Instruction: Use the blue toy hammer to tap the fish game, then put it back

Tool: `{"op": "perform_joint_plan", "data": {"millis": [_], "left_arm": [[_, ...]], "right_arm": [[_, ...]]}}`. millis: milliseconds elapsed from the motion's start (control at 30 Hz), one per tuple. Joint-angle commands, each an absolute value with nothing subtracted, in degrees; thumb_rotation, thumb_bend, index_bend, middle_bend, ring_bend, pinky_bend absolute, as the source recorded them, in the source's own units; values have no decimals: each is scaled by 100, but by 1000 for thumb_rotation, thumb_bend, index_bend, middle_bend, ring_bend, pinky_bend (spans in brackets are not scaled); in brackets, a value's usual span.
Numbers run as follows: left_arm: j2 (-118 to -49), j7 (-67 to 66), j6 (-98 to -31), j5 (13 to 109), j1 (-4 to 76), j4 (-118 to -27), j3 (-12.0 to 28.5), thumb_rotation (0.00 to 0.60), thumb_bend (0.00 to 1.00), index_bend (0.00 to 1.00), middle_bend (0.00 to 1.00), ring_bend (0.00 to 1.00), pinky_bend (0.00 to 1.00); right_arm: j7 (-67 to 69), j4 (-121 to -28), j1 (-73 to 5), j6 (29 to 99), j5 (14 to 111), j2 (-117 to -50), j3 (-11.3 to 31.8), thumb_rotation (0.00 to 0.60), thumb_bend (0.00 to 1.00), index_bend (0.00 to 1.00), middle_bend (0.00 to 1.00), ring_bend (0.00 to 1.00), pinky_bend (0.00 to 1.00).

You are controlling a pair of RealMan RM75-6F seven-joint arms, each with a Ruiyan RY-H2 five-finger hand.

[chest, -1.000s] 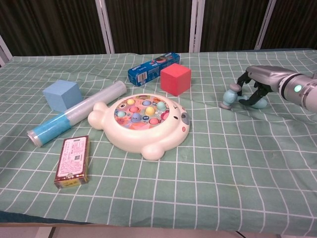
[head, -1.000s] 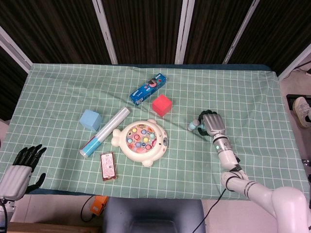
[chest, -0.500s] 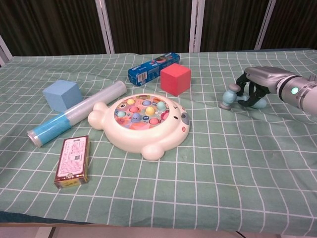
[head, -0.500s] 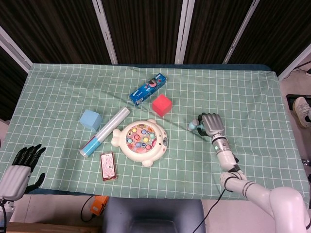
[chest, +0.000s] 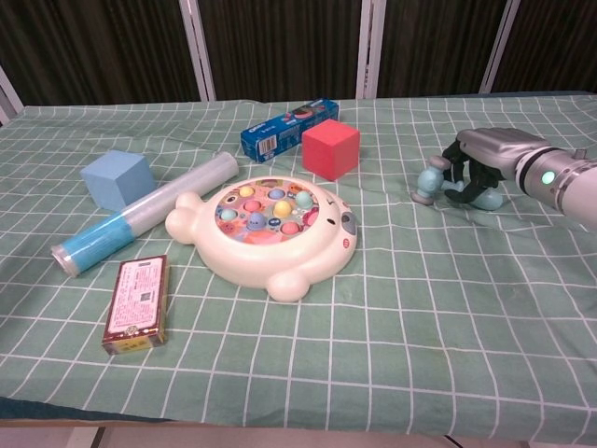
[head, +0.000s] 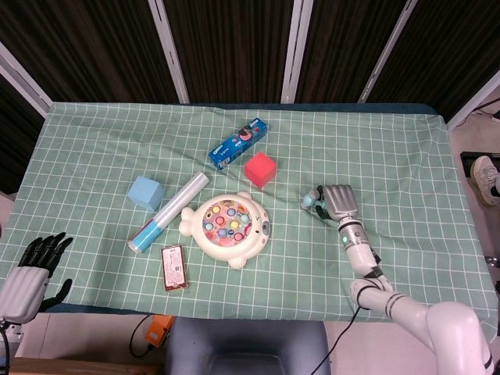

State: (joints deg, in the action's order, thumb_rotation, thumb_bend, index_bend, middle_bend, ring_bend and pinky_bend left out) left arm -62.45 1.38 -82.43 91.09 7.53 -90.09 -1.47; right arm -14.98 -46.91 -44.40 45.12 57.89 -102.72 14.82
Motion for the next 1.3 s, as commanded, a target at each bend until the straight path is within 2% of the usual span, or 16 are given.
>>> {"op": "perform_joint_plan", "data": {"millis": [33, 467, 667, 967, 1167, 1300], "left_arm": [[-6245, 143, -8246, 9110, 753, -9009, -147, 600, 409, 0, 13, 0, 63], [-6251, 132, -8270, 9078, 739, -9012, -126, 600, 413, 0, 12, 0, 63], [-6243, 147, -8298, 9091, 731, -9008, -122, 600, 413, 0, 13, 0, 63], [-6235, 181, -8352, 9096, 708, -9007, -110, 600, 413, 0, 13, 0, 63], [-6228, 210, -8405, 9119, 692, -9006, -102, 600, 414, 0, 13, 2, 63], [-6212, 270, -8431, 9130, 682, -8988, -102, 600, 413, 0, 13, 3, 63]], "right_arm": [[-1520, -4602, -4441, 4527, 5834, -10332, 1455, 600, 546, 945, 703, 727, 754], [-1401, -4334, -4437, 4504, 6012, -10488, 1430, 600, 546, 971, 752, 780, 795], [-1235, -4639, -4389, 4705, 6204, -10261, 1468, 600, 549, 976, 760, 787, 800], [-1711, -6385, -4287, 5292, 6399, -9300, 1585, 600, 549, 976, 760, 787, 800], [-2881, -8018, -4515, 5435, 6361, -8770, 1587, 600, 549, 976, 760, 787, 799], [-4016, -8885, -4852, 5414, 6080, -8707, 1525, 600, 549, 976, 759, 787, 799]]}}
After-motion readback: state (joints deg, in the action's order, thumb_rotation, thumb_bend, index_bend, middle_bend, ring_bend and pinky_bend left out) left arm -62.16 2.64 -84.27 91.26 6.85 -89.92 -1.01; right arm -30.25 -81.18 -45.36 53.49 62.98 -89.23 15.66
